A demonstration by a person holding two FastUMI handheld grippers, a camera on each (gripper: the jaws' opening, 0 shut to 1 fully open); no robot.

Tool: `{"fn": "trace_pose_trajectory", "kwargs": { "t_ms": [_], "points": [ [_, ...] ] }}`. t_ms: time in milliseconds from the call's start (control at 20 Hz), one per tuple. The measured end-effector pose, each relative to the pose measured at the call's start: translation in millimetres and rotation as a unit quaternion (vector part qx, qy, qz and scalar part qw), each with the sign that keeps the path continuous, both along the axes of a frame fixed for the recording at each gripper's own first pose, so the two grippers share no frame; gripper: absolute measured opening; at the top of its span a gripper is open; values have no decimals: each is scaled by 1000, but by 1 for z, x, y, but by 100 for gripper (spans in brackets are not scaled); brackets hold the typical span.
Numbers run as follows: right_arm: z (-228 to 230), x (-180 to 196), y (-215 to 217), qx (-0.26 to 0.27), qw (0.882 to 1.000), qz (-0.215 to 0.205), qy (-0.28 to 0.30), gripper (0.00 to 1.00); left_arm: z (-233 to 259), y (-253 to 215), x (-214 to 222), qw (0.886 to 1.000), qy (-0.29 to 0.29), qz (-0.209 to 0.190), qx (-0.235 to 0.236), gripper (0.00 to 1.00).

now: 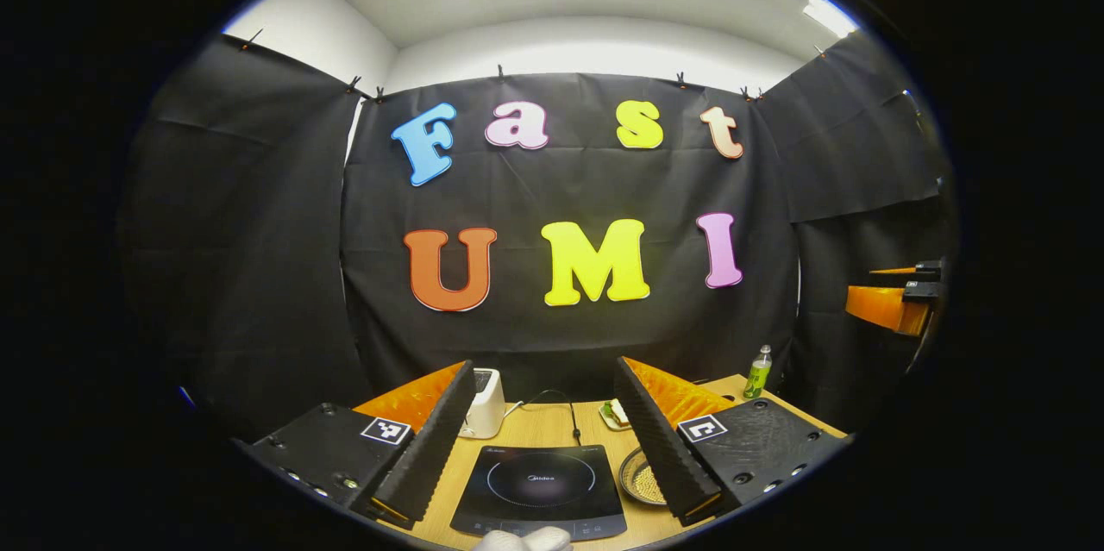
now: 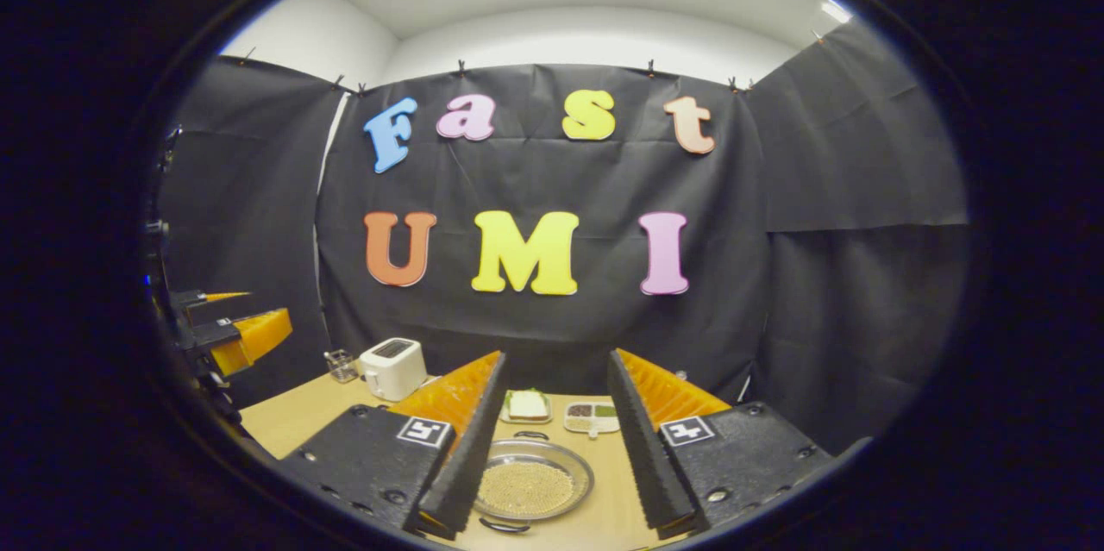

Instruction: First push the handle of the pot to place it horizontally, then grasp the pot with both hands and set it on the induction cooktop.

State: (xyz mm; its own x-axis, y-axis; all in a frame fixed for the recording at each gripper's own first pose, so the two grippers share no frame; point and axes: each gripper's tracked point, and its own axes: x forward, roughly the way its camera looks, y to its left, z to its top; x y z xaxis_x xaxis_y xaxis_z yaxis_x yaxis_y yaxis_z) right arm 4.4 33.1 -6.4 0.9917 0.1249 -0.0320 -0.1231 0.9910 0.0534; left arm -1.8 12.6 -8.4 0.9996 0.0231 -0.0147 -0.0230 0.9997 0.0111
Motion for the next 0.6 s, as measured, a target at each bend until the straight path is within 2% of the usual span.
{"fn": "trace_pose_trajectory", "kwargs": {
  "t_ms": [50, 100, 150, 200, 250, 300, 400, 450, 500, 600],
  "points": [
    [-5, 1, 7, 0, 1000, 17, 7, 64, 1, 1, 0, 1000, -1, 2, 0, 89],
    [-10, 1, 11, -3, 999, 31, 16, 49, 0, 3, 1, 1000, 0, 3, 0, 89],
    [-15, 4, 12, -5, 999, 38, 23, 40, 0, 4, 0, 1000, 0, 3, 0, 96],
    [-19, 5, 12, -4, 999, 41, 31, 22, -1, 5, 0, 1000, 0, 4, -1, 89],
    [-27, 7, 14, -1, 998, 44, 45, 14, 0, 5, 1, 1000, 0, 5, -1, 96],
    [-36, 5, 22, 10, 996, 65, 60, 0, 0, 6, -1, 1000, 0, 8, -2, 96],
    [-53, 9, 37, 28, 991, 88, 92, 4, -3, 9, -2, 1000, 2, 11, -4, 96],
    [-65, 10, 36, 24, 990, 93, 108, 1, -5, 10, -2, 1000, 3, 13, -5, 89],
    [-76, 13, 36, 21, 988, 92, 119, 1, -6, 12, -3, 1000, 4, 16, -4, 96],
    [-100, 18, 46, 19, 983, 104, 148, 4, -9, 17, -7, 1000, 8, 26, -2, 96]
  ]
}}
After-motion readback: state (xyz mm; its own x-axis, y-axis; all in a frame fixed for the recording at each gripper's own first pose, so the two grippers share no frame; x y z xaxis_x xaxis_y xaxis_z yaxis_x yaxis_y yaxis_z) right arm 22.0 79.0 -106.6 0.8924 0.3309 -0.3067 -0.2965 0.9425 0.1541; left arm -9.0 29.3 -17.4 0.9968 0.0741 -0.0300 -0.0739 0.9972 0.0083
